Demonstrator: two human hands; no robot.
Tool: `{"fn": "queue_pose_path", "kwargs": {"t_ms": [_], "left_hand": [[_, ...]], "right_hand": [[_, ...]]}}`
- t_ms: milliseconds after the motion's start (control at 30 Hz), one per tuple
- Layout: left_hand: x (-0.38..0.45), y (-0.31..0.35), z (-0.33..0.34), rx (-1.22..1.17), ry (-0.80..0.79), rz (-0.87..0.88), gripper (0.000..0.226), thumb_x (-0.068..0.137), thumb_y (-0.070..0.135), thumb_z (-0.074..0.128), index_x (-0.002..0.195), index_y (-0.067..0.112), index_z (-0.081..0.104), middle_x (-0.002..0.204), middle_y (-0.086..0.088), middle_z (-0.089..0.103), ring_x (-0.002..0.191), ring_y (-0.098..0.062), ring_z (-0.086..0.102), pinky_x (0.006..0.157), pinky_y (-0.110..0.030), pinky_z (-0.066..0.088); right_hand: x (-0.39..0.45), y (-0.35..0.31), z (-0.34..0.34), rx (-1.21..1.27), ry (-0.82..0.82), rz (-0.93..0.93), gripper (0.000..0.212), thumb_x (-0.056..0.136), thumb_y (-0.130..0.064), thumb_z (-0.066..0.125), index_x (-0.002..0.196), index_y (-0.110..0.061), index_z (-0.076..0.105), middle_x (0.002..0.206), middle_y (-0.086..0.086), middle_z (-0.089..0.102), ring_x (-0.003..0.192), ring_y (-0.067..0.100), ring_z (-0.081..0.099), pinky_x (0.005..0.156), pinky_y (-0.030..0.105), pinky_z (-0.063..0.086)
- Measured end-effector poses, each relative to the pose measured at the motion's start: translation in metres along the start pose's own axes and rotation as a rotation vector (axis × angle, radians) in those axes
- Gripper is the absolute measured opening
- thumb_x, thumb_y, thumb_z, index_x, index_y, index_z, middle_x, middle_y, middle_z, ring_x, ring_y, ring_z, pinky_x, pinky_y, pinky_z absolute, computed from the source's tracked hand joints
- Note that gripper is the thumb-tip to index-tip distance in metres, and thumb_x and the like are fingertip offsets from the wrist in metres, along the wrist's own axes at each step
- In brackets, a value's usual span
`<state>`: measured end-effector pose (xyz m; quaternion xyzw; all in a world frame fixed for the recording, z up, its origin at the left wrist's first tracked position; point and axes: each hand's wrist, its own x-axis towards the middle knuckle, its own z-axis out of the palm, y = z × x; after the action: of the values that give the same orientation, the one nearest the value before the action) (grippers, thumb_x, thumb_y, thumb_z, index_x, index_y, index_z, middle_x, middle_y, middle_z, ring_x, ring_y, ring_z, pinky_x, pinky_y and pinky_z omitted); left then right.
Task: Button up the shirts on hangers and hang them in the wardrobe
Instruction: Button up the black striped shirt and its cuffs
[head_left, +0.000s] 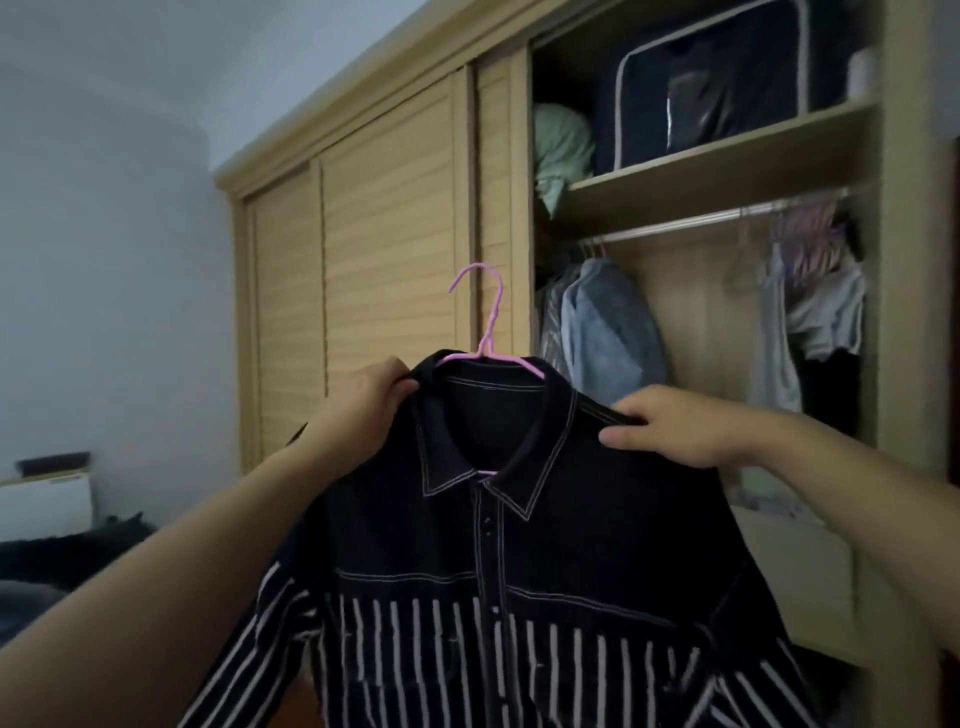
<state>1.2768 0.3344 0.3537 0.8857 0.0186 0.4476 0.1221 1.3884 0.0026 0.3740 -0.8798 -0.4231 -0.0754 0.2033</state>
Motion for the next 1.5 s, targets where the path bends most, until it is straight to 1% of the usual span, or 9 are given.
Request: {"fn": "queue_pose_path", "kwargs": {"t_ms": [167, 300, 367, 500, 800, 967, 1267, 1367, 1500], "left_hand": [[0.032, 0.028, 0.063, -0.107, 0.026, 0.011, 0.017, 0.105, 0.025, 0.052, 0.096, 0.014, 0.06, 0.088, -0.001, 0.061, 0.086, -0.025, 0.056, 0.073, -0.037, 0.037], [0.066, 0.051, 0.116, -0.163, -0.011, 0.084, 0.015, 0.104, 0.024, 0.054, 0.093, 0.016, 0.059, 0.086, -0.003, 0.062, 0.084, -0.029, 0.058, 0.072, -0.039, 0.041], [0.077, 0.069, 0.14, -0.205, -0.03, 0.131, 0.015, 0.104, 0.021, 0.053, 0.091, 0.015, 0.057, 0.084, -0.003, 0.06, 0.08, -0.025, 0.054, 0.068, -0.034, 0.032], [0.098, 0.101, 0.189, -0.292, -0.106, 0.212, 0.018, 0.105, 0.021, 0.053, 0.093, 0.009, 0.058, 0.085, -0.005, 0.062, 0.08, -0.024, 0.056, 0.067, -0.031, 0.032], [0.161, 0.149, 0.264, -0.38, -0.139, 0.27, 0.017, 0.104, 0.024, 0.056, 0.087, 0.019, 0.054, 0.085, -0.003, 0.06, 0.083, -0.026, 0.056, 0.07, -0.032, 0.032], [0.26, 0.177, 0.287, -0.343, -0.081, 0.302, 0.041, 0.101, 0.03, 0.059, 0.138, 0.014, 0.052, 0.133, -0.022, 0.05, 0.118, -0.043, 0.052, 0.104, -0.047, 0.041], [0.371, 0.059, 0.359, -0.106, -0.034, 0.402, 0.06, 0.095, 0.029, 0.066, 0.15, 0.02, 0.043, 0.145, -0.02, 0.041, 0.135, -0.043, 0.039, 0.113, -0.05, 0.036], [0.395, 0.014, 0.391, -0.021, -0.07, 0.396, 0.063, 0.094, 0.038, 0.063, 0.151, 0.026, 0.041, 0.149, -0.016, 0.037, 0.135, -0.039, 0.039, 0.11, -0.05, 0.042], [0.437, -0.045, 0.426, 0.144, -0.049, 0.424, 0.061, 0.089, 0.04, 0.067, 0.146, 0.026, 0.05, 0.142, -0.018, 0.046, 0.129, -0.043, 0.045, 0.098, -0.051, 0.047]], "right_hand": [[-0.042, 0.059, -0.03, 0.377, -0.144, 0.095, 0.031, 0.102, -0.036, 0.056, 0.11, -0.011, 0.074, 0.106, 0.003, 0.078, 0.101, 0.02, 0.074, 0.09, 0.032, 0.057], [-0.054, 0.098, -0.034, 0.327, 0.074, 0.154, 0.032, 0.103, -0.039, 0.052, 0.105, -0.015, 0.074, 0.101, 0.003, 0.078, 0.098, 0.026, 0.074, 0.091, 0.042, 0.059], [-0.064, 0.11, -0.039, 0.336, 0.113, 0.105, 0.024, 0.104, -0.032, 0.052, 0.12, -0.028, 0.07, 0.113, -0.01, 0.075, 0.108, 0.012, 0.07, 0.097, 0.035, 0.057], [-0.084, 0.121, -0.053, 0.234, 0.032, -0.001, 0.069, 0.102, -0.022, 0.06, 0.148, -0.063, 0.028, 0.148, -0.042, 0.035, 0.135, -0.02, 0.034, 0.112, 0.011, 0.031], [-0.091, 0.16, -0.063, 0.564, 0.132, 0.296, 0.065, 0.086, 0.011, 0.07, 0.13, -0.036, 0.067, 0.125, -0.011, 0.071, 0.114, 0.011, 0.068, 0.094, 0.027, 0.056], [-0.065, 0.163, -0.097, 0.5, 0.46, 0.447, 0.059, 0.092, 0.017, 0.056, 0.119, -0.032, 0.074, 0.114, -0.005, 0.075, 0.097, 0.011, 0.074, 0.075, 0.019, 0.057], [0.06, 0.18, -0.134, 0.394, 0.789, 0.469, 0.055, 0.089, 0.013, 0.064, 0.119, -0.033, 0.071, 0.091, 0.003, 0.079, 0.073, 0.018, 0.076, 0.056, 0.025, 0.059], [0.151, 0.213, -0.124, 0.292, 0.816, 0.559, 0.057, 0.092, 0.013, 0.057, 0.126, -0.031, 0.069, 0.116, 0.004, 0.071, 0.091, 0.024, 0.07, 0.072, 0.028, 0.057], [0.244, 0.251, -0.13, 0.26, 0.85, 0.627, 0.06, 0.096, 0.015, 0.043, 0.127, -0.029, 0.069, 0.106, 0.004, 0.068, 0.09, 0.023, 0.066, 0.054, 0.022, 0.055]]}}
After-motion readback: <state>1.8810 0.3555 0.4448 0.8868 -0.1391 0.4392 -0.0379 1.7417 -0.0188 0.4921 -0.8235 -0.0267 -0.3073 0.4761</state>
